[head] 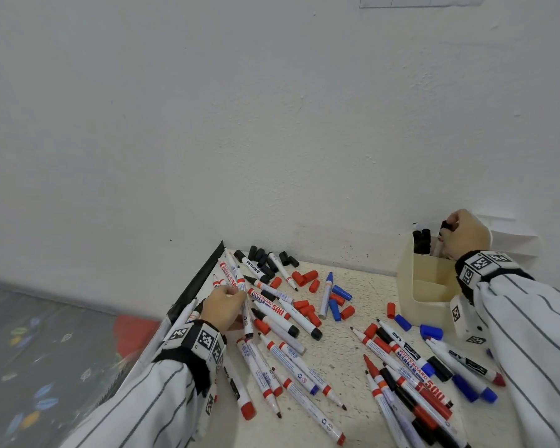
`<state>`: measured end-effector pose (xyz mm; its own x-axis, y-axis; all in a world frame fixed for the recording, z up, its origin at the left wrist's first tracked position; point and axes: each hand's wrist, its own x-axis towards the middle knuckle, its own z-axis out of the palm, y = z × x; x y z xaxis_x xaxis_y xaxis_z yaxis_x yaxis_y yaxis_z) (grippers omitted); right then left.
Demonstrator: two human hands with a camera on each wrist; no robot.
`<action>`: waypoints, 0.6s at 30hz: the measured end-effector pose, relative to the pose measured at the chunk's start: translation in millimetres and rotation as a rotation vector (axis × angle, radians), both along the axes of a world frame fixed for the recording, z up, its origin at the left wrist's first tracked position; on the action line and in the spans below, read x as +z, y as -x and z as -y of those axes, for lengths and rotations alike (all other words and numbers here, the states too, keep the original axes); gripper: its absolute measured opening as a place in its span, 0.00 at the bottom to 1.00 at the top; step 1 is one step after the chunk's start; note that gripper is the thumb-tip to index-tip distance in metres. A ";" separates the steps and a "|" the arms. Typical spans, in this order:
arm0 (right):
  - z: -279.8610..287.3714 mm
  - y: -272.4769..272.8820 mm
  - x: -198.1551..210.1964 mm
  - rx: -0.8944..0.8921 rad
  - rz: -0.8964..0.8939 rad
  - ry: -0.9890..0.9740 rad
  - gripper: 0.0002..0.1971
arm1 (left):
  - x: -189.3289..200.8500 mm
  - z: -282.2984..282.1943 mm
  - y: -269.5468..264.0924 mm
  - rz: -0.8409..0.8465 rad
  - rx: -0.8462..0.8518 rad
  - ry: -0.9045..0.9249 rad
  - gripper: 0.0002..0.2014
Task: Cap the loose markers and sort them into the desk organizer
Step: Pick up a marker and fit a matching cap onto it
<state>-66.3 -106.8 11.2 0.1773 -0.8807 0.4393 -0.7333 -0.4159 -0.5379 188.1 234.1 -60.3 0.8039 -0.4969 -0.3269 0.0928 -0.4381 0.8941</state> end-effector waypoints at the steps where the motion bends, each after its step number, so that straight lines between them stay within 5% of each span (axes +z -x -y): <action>1: 0.4 -0.7 -0.8 -0.006 -0.032 -0.004 0.06 | 0.4 2.3 0.6 -0.004 -0.010 0.002 0.03; 7: -1.3 -10.9 -1.6 0.033 -0.220 -0.269 0.12 | 3.8 7.8 5.2 -0.062 -0.022 0.045 0.05; 18: -37.3 -36.2 -5.9 0.050 -0.096 -0.203 0.14 | 0.3 -10.3 -11.1 0.103 0.108 0.001 0.09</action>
